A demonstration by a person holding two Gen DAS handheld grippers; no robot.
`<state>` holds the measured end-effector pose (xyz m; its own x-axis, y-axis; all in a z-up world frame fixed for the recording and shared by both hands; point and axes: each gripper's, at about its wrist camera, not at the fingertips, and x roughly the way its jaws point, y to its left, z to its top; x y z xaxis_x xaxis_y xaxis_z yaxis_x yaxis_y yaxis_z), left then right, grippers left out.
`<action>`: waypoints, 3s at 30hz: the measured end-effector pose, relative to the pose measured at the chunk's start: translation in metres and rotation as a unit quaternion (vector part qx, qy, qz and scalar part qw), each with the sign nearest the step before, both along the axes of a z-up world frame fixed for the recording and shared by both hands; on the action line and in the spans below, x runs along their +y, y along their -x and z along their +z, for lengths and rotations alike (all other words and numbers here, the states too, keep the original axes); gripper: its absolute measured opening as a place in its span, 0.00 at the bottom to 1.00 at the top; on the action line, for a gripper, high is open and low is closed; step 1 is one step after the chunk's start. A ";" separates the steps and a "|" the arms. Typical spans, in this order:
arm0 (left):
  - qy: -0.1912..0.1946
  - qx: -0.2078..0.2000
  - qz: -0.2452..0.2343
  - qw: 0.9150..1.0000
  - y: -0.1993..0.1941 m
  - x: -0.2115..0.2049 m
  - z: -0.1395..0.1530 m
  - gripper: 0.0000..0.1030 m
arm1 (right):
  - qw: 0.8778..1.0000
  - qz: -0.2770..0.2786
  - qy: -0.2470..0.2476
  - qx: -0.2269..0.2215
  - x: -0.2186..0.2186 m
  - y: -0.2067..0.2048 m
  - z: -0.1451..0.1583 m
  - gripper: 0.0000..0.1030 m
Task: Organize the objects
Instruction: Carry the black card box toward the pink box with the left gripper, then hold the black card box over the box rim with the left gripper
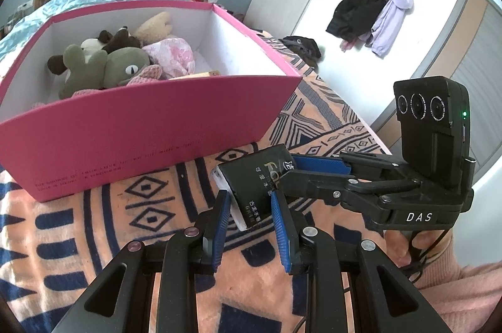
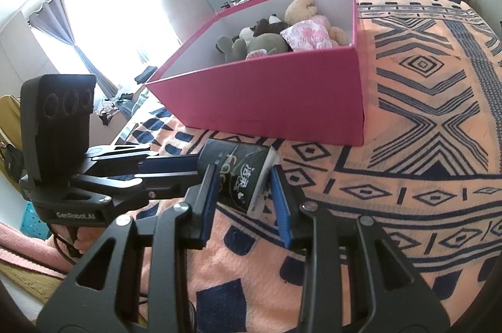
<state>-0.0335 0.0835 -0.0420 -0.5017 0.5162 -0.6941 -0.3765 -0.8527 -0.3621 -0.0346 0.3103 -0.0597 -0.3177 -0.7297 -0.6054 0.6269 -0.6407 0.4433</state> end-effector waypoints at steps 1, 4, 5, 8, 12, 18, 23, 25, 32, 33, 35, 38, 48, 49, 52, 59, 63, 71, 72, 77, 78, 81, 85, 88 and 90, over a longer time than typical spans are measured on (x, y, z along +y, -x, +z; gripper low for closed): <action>0.001 0.001 0.000 1.000 0.000 0.000 0.001 0.25 | 1.000 0.000 0.000 0.002 0.000 0.000 0.001 0.35; 0.001 0.004 -0.001 1.000 0.000 0.000 0.002 0.25 | 1.000 0.000 0.000 0.005 0.000 0.000 0.004 0.35; 0.001 0.005 -0.001 1.000 0.001 0.000 0.003 0.25 | 1.000 0.000 0.000 0.006 0.001 -0.001 0.005 0.35; 0.001 0.008 -0.001 1.000 0.001 0.001 0.005 0.25 | 1.000 0.000 0.000 0.010 0.001 0.000 0.007 0.35; -0.001 0.013 -0.001 1.000 0.002 0.000 0.009 0.25 | 1.000 0.000 0.001 0.016 0.001 0.001 0.011 0.35; -0.001 0.019 0.000 1.000 0.005 0.000 0.013 0.25 | 1.000 0.000 0.002 0.024 0.002 0.000 0.017 0.35; -0.001 0.023 0.000 1.000 0.007 0.000 0.016 0.25 | 1.000 0.000 0.003 0.030 0.001 0.003 0.021 0.35; -0.001 0.024 0.000 1.000 0.008 0.000 0.017 0.25 | 1.000 -0.001 0.003 0.031 0.001 0.004 0.022 0.35; -0.003 0.030 0.001 1.000 0.009 0.000 0.021 0.25 | 0.999 -0.002 0.005 0.037 0.002 0.005 0.026 0.35; -0.003 0.032 0.000 0.999 0.009 0.000 0.022 0.25 | 0.999 -0.002 0.005 0.038 0.002 0.006 0.026 0.35; -0.003 0.033 0.000 0.999 0.009 0.000 0.022 0.25 | 0.999 -0.002 0.006 0.039 0.002 0.006 0.027 0.35; -0.003 0.034 0.000 0.999 0.010 0.001 0.023 0.25 | 0.999 -0.003 0.006 0.041 0.003 0.007 0.028 0.35; -0.001 0.038 0.000 0.999 0.012 0.001 0.026 0.28 | 0.999 -0.002 0.006 0.049 0.001 0.008 0.033 0.35; -0.001 0.039 0.000 0.999 0.013 0.001 0.026 0.28 | 0.999 -0.002 0.005 0.051 0.001 0.008 0.033 0.35; -0.003 0.041 0.000 0.999 0.013 0.000 0.028 0.28 | 0.999 -0.001 0.006 0.052 0.001 0.008 0.035 0.35; -0.003 0.046 -0.001 0.999 0.014 0.001 0.031 0.28 | 0.998 -0.002 0.008 0.056 0.002 0.010 0.037 0.35; -0.002 0.048 -0.003 0.999 0.017 0.001 0.032 0.28 | 0.998 -0.003 0.008 0.057 0.003 0.012 0.038 0.35; -0.001 0.051 -0.005 0.999 0.019 0.003 0.033 0.28 | 0.998 -0.005 0.010 0.060 0.005 0.014 0.040 0.35; -0.001 0.051 -0.005 0.999 0.020 0.003 0.033 0.28 | 0.998 -0.006 0.010 0.060 0.005 0.015 0.040 0.35; -0.003 0.052 -0.006 0.999 0.022 0.004 0.036 0.28 | 0.998 -0.007 0.012 0.063 0.006 0.015 0.042 0.35; -0.003 0.053 -0.006 0.999 0.022 0.004 0.036 0.28 | 0.998 -0.007 0.012 0.064 0.006 0.015 0.042 0.35; -0.003 0.055 -0.006 0.998 0.023 0.005 0.037 0.28 | 0.998 -0.008 0.013 0.066 0.007 0.015 0.044 0.35; -0.001 0.058 -0.007 0.998 0.023 0.005 0.039 0.28 | 0.998 -0.009 0.013 0.069 0.007 0.015 0.046 0.35; 0.000 0.060 -0.007 0.998 0.025 0.005 0.040 0.28 | 0.997 -0.009 0.014 0.071 0.008 0.016 0.047 0.35; 0.001 0.061 -0.007 0.998 0.025 0.005 0.040 0.28 | 0.997 -0.010 0.014 0.071 0.008 0.016 0.047 0.35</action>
